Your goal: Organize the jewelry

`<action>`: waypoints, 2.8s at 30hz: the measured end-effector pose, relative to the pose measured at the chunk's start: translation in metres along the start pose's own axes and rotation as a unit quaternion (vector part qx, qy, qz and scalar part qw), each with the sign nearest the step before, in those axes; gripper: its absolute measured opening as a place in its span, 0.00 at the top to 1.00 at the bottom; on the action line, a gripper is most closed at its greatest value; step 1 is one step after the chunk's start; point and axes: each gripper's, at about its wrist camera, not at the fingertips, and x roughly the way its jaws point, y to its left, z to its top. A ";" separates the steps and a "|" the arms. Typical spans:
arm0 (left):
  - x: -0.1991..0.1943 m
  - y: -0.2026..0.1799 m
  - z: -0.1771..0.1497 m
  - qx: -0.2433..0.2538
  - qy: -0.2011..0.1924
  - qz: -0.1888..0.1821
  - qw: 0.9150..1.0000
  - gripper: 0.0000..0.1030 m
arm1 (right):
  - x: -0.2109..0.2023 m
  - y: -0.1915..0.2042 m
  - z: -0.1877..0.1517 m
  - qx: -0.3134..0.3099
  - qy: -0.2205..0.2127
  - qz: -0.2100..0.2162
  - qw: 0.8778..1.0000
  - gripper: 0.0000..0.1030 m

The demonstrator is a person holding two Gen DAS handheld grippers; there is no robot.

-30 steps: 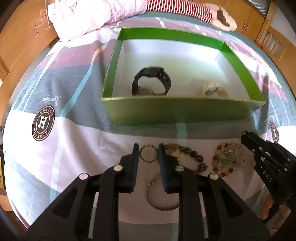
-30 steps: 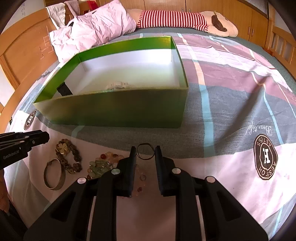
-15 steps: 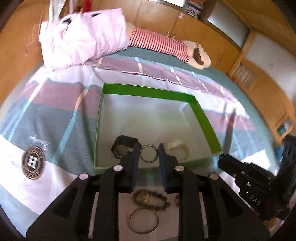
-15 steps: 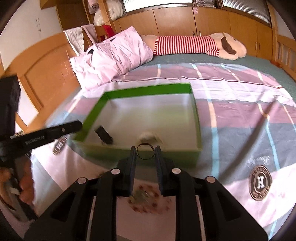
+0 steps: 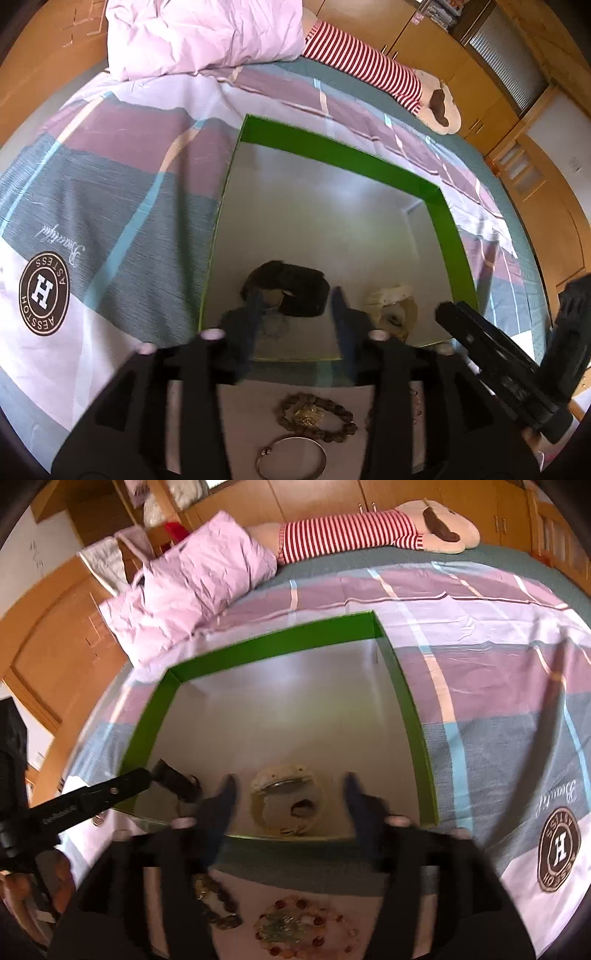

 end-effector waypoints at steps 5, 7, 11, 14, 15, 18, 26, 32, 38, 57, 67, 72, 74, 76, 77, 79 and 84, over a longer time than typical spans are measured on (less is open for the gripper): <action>-0.014 -0.016 -0.006 0.028 0.009 0.004 1.000 0.54 | -0.033 0.004 -0.021 -0.027 0.014 0.032 0.999 0.38; -0.018 -0.027 -0.016 0.063 0.034 0.012 0.997 0.54 | -0.036 0.001 -0.037 -0.037 0.029 0.018 0.999 0.38; -0.016 -0.026 -0.046 0.081 0.078 0.037 0.993 0.55 | -0.016 -0.010 -0.075 -0.048 0.078 -0.018 0.996 0.55; 0.006 -0.011 -0.057 0.055 0.134 0.058 0.988 0.55 | 0.001 -0.007 -0.086 -0.047 0.114 0.002 0.992 0.61; 0.011 -0.004 -0.057 0.041 0.143 0.057 0.987 0.55 | 0.001 0.000 -0.086 -0.056 0.110 0.010 0.992 0.61; 0.021 0.009 -0.056 0.021 0.157 0.066 0.985 0.54 | -0.001 0.015 -0.088 -0.089 0.091 0.025 0.992 0.61; 0.025 0.015 -0.057 0.014 0.167 0.066 0.984 0.48 | 0.008 0.014 -0.086 -0.102 0.091 0.017 0.990 0.92; 0.027 0.001 -0.060 0.028 0.155 0.038 0.987 0.49 | 0.001 0.009 -0.080 -0.090 0.072 0.014 0.993 0.93; 0.035 -0.016 -0.067 0.050 0.164 0.029 0.985 0.79 | 0.003 0.009 -0.081 -0.092 0.074 0.008 0.993 0.93; 0.001 -0.013 -0.046 0.041 0.097 0.014 0.994 0.96 | -0.012 0.001 -0.073 -0.091 0.041 -0.014 0.995 0.93; 0.014 -0.027 -0.058 0.078 0.131 0.014 0.988 0.87 | -0.014 -0.019 -0.063 -0.055 0.040 -0.023 0.997 0.93; 0.014 -0.024 -0.058 0.078 0.129 0.024 0.988 0.81 | -0.016 -0.018 -0.063 -0.059 0.035 -0.036 0.997 0.93; 0.016 -0.011 -0.054 0.061 0.137 0.041 0.988 0.80 | -0.015 -0.020 -0.062 -0.057 0.037 -0.037 0.997 0.93; 0.019 0.003 -0.054 0.038 0.155 0.042 0.986 0.80 | -0.014 -0.022 -0.062 -0.054 0.040 -0.039 0.997 0.93; 0.022 0.006 -0.055 0.034 0.162 0.042 0.985 0.80 | -0.013 -0.022 -0.062 -0.053 0.042 -0.040 0.997 0.93; 0.026 0.008 -0.058 0.035 0.171 0.047 0.983 0.80 | -0.013 -0.023 -0.062 -0.052 0.043 -0.037 0.997 0.93; 0.037 0.001 -0.063 0.047 0.174 0.049 0.982 0.79 | -0.014 -0.021 -0.064 -0.055 0.043 -0.036 0.997 0.93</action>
